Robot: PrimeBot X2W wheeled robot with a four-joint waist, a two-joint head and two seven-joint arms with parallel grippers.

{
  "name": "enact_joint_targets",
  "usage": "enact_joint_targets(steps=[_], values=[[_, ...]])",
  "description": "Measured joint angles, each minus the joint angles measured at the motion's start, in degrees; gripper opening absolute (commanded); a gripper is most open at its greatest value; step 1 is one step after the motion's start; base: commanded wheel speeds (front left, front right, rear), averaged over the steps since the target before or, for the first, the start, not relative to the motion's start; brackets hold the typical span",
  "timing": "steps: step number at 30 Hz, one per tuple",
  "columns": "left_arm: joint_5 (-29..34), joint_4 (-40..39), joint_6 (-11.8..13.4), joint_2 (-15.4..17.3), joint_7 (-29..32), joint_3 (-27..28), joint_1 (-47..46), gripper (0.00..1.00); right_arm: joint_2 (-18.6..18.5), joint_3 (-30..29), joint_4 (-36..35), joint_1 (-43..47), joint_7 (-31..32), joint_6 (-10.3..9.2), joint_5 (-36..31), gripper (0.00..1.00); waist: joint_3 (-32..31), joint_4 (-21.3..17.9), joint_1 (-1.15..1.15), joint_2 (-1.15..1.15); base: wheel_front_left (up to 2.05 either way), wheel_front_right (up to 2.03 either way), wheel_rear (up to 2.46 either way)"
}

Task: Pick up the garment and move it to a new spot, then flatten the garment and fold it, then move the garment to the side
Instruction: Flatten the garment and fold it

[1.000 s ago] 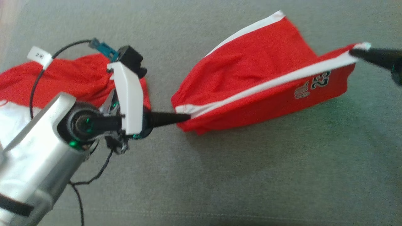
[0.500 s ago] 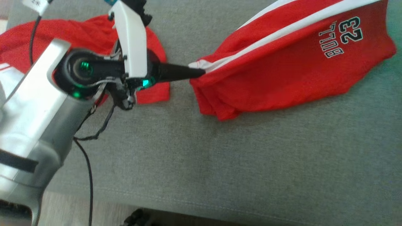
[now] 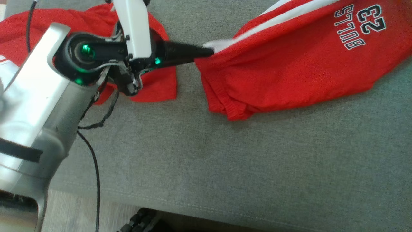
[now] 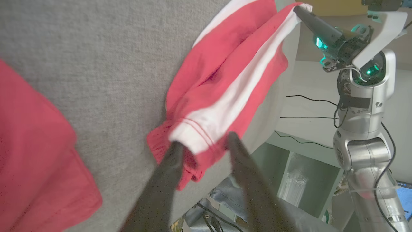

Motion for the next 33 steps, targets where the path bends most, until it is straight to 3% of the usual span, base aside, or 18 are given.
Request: enact_joint_targets(steps=[6,13,17,20,22,24,27,33], values=[[2.1,1.9,0.0,0.0,-1.8,0.1,-0.9,1.0,1.9,-0.9,1.4,0.0,-6.1,0.0,-1.3,1.0,-0.7,-0.7,-0.01,0.0,0.0,0.0,0.0],[6.2,1.7,-3.9,2.5,-6.6,0.3,-0.8,1.0,2.4,-2.0,-1.7,0.8,-25.6,0.0,-6.4,1.0,-4.0,-1.2,-0.01,0.0,0.0,0.0,0.0],[11.0,-0.3,-7.4,4.6,-13.1,0.3,0.0,1.0,2.6,-2.5,-3.8,4.6,-38.7,0.0,-8.9,1.0,-6.5,-1.7,-0.01,0.0,0.0,0.0,0.0],[17.1,-2.2,-10.1,6.2,-21.9,0.4,2.0,1.0,2.7,-2.7,-3.4,9.0,-47.8,0.0,-9.7,1.0,-8.5,-2.0,-0.01,0.0,0.0,0.0,0.0],[21.1,-3.6,-10.6,6.1,-29.8,1.6,4.1,1.0,3.3,-3.1,-2.1,11.4,-53.5,0.0,-9.7,1.0,-9.8,-2.3,-0.01,0.0,0.0,0.0,0.0],[28.0,-4.7,-9.0,6.1,-38.8,1.4,6.1,1.0,3.8,-3.3,0.3,13.6,-57.6,0.0,-9.8,1.0,-11.1,-2.5,-0.01,0.0,0.0,0.0,0.0],[37.5,-6.6,-3.5,5.4,-51.3,1.3,9.0,1.0,4.4,-3.2,4.6,16.9,-59.4,0.0,-9.9,1.0,-12.9,-2.4,-0.01,0.0,0.0,0.0,0.0],[50.5,-12.0,6.0,2.2,-65.4,-3.1,16.6,1.0,6.2,0.1,12.5,20.7,-57.7,0.0,-10.5,1.0,-13.7,0.0,-0.01,0.0,0.0,0.0,0.0]])
